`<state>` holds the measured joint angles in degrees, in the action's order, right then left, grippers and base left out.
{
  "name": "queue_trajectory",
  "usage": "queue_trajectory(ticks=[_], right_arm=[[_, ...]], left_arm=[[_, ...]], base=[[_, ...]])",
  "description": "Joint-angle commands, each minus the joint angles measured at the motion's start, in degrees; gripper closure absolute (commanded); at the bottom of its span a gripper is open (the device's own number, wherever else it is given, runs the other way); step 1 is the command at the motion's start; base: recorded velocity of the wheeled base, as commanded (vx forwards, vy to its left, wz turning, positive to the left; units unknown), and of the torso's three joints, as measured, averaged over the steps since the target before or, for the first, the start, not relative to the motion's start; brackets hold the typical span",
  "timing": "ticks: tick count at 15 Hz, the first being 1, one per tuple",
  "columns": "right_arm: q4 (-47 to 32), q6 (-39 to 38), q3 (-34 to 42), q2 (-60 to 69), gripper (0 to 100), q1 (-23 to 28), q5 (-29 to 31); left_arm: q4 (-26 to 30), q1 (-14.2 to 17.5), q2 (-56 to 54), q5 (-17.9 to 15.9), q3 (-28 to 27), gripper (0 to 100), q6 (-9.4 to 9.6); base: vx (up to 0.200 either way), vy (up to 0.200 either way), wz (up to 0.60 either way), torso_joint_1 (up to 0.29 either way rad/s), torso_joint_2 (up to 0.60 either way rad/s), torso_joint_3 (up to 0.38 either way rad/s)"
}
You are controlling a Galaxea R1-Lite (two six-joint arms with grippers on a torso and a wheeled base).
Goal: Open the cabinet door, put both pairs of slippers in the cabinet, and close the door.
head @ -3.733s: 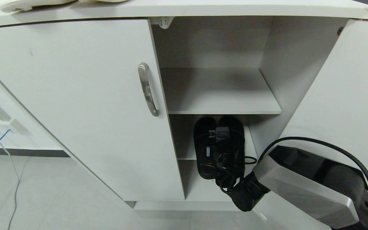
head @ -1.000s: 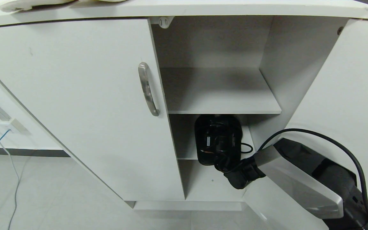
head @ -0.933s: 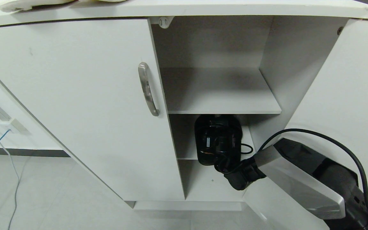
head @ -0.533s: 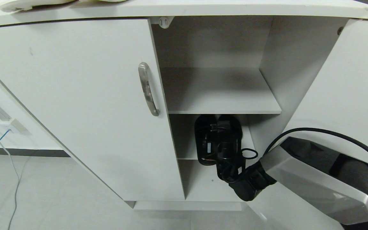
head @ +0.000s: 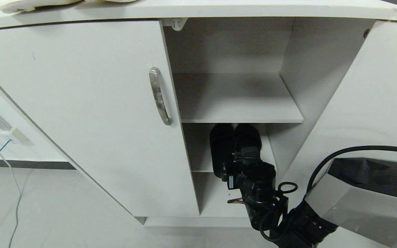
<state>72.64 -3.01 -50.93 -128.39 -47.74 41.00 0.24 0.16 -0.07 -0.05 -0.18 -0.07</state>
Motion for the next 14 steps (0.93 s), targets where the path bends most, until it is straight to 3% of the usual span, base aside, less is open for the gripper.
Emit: queue_trajectory(ticks=[1,3,11,14], right_arm=[[1.1,0.0,4.0,3.4,0,-1.3,0.0],[1.2,0.1,4.8,3.8,0,-1.9,0.0],[1.3,0.2,5.9,3.7,0,-2.3,-0.3],[1.4,0.2,5.9,3.6,0,-2.3,-0.4]], left_arm=[[0.0,0.0,0.1,0.0,0.0,100,-0.01],[0.0,0.0,0.1,0.0,0.0,100,-0.01],[0.0,0.0,0.1,0.0,0.0,100,-0.01],[0.0,0.0,0.1,0.1,0.0,100,-0.01]], base=[[0.000,0.000,0.00,0.000,0.00,0.000],[0.000,0.000,0.00,0.000,0.00,0.000],[-0.200,0.000,0.00,-0.001,0.00,0.004],[0.000,0.000,0.00,0.000,0.00,0.000]])
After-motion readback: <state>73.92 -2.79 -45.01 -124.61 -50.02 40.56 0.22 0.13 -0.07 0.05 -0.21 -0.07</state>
